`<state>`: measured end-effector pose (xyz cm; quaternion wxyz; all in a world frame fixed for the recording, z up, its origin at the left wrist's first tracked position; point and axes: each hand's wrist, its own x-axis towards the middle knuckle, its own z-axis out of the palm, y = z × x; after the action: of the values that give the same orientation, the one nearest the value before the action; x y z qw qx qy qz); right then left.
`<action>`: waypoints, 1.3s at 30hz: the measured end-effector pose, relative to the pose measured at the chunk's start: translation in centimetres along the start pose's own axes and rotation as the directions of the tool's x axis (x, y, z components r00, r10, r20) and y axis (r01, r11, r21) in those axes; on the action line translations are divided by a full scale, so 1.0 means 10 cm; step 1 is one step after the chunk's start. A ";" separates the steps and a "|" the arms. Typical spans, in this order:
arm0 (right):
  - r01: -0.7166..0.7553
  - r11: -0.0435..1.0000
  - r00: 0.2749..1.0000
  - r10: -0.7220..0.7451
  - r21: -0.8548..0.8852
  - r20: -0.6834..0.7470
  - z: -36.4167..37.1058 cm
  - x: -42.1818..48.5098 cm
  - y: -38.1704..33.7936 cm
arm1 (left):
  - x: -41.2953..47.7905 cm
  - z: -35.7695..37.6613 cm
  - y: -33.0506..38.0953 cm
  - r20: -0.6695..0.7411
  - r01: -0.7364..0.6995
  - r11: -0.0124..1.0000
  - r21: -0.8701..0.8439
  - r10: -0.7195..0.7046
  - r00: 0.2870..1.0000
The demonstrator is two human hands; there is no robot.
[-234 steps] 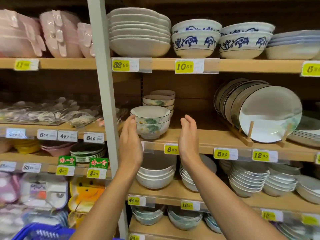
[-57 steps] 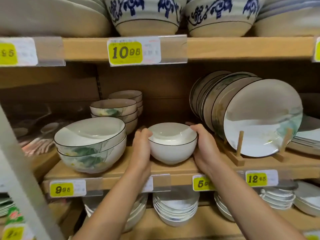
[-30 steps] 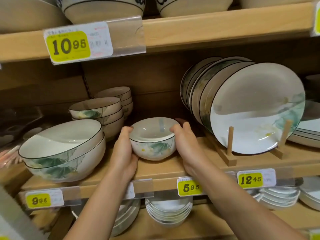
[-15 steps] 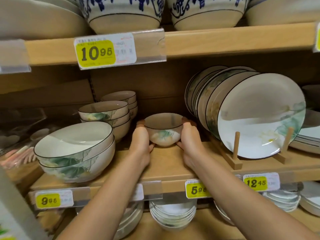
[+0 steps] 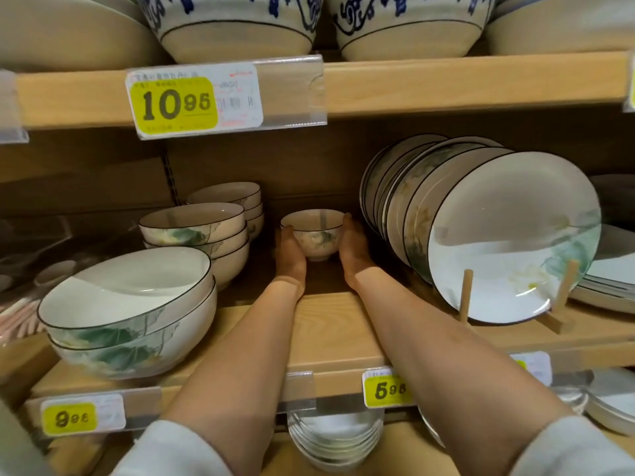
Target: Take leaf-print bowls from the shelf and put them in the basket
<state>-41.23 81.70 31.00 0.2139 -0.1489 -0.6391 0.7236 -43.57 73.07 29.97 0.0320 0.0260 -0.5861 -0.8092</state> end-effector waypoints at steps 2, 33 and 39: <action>0.009 1.000 1.000 -0.009 0.001 0.006 0.06 0.09 0.02 | 0.11 0.00 -0.04 0.020 -0.010 1.000 -0.016 0.010 1.000; 0.037 0.999 0.999 -0.037 0.028 -0.019 0.29 0.71 0.20 | 0.83 0.21 -0.21 0.029 -0.020 0.999 -0.042 0.022 0.999; 0.041 0.999 0.999 -0.042 -0.025 -0.025 0.14 0.37 0.12 | 0.51 0.18 -0.12 -0.021 -0.033 0.999 0.030 0.034 0.999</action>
<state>-45.24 82.27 30.25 0.2351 -0.1473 -0.6483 0.7091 -48.78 74.70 29.36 0.0514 0.0252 -0.5980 -0.7995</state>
